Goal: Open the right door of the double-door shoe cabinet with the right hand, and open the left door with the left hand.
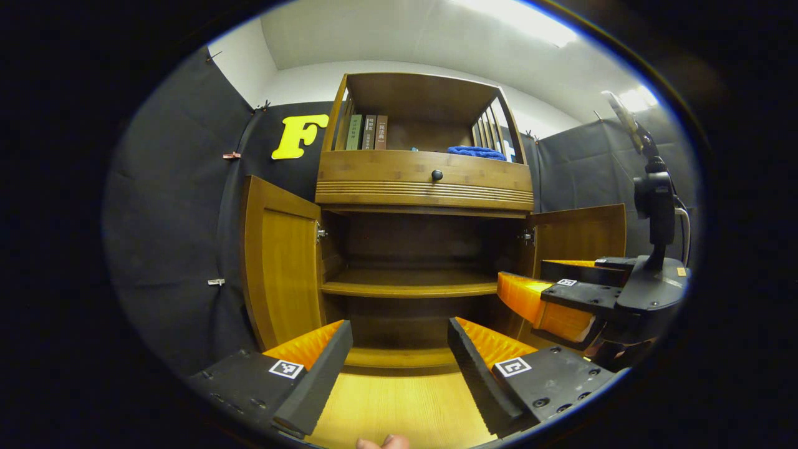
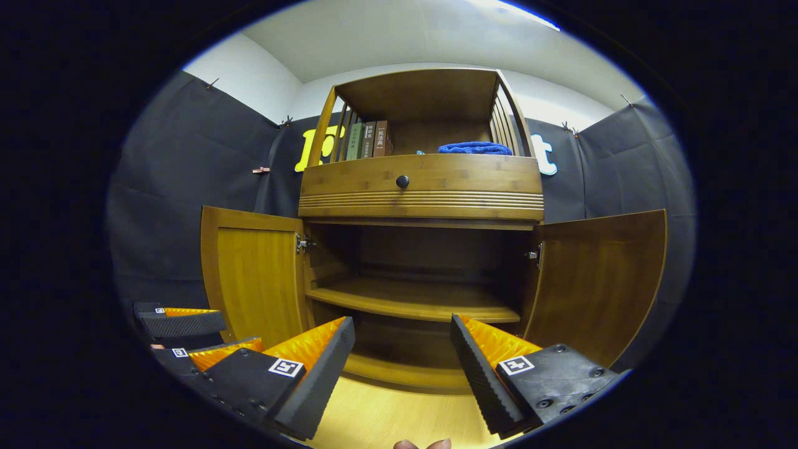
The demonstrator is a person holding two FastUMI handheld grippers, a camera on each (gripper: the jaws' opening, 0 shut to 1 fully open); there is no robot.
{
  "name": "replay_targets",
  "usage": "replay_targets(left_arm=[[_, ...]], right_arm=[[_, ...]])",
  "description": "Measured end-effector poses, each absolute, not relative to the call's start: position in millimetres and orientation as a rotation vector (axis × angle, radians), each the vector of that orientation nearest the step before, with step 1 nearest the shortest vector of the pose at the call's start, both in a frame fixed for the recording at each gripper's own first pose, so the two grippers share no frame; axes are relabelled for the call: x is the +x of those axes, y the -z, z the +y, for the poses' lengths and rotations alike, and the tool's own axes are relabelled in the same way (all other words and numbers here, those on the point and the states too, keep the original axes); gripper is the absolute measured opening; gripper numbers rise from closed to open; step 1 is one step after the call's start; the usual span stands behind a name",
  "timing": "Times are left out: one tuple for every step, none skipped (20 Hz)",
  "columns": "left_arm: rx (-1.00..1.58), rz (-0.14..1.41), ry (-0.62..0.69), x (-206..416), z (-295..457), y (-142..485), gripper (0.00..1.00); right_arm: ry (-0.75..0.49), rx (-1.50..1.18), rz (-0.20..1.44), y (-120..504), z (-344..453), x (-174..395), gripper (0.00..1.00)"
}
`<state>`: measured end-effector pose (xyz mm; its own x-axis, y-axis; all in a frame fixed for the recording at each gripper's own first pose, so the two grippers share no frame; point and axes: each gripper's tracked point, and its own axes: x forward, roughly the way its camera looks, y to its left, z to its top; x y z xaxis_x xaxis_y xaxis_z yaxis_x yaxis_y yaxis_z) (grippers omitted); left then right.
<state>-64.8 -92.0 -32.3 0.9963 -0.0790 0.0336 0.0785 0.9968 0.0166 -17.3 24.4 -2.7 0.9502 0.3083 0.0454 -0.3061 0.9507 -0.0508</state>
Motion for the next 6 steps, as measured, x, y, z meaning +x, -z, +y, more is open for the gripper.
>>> replay_targets(left_arm=[[0.016, -0.034, 0.079, -65.1, -91.4, 32.4, 0.96], [0.018, -0.034, 0.079, -64.9, -91.3, 32.2, 0.96], [0.021, -0.034, 0.078, -65.3, -91.1, 31.5, 0.96], [0.024, -0.033, 0.079, -65.1, -90.9, 31.9, 0.96], [0.026, -0.031, 0.08, -66.1, -90.8, 32.4, 0.96], [0.027, -0.031, 0.08, -67.0, -90.6, 33.1, 0.96]], right_arm=[[-0.311, -0.044, -0.056, 2.3, 24.8, -17.4, 0.96], [-0.311, -0.043, -0.057, 1.6, 24.8, -17.7, 0.96], [-0.308, -0.042, -0.059, 1.6, 24.7, -18.4, 0.96], [-0.306, -0.043, -0.06, 1.7, 24.2, -18.3, 0.96], [-0.302, -0.045, -0.061, 1.7, 24.2, -18.4, 0.96], [-0.301, -0.046, -0.061, 1.4, 23.9, -18.6, 0.96]])
